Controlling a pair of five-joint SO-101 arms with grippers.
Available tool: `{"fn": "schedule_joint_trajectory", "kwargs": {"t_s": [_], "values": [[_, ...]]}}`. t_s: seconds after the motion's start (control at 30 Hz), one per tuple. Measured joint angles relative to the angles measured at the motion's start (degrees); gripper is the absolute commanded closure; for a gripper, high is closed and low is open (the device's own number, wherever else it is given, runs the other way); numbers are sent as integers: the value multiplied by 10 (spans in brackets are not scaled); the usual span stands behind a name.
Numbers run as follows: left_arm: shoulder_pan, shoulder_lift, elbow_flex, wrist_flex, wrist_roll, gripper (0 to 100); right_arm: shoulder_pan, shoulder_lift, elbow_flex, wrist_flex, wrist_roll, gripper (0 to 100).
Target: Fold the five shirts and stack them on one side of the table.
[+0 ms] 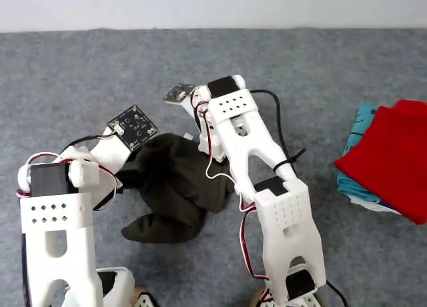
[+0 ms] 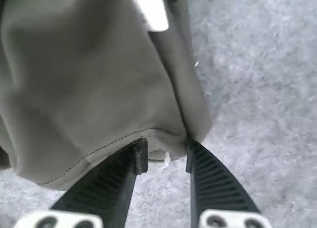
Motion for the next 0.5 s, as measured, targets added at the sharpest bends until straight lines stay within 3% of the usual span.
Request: {"fn": "schedule_joint_trajectory", "kwargs": {"t_s": [0.5], "values": [[0, 0, 0, 0, 0, 985, -1, 42, 0, -22, 1, 859]]}}
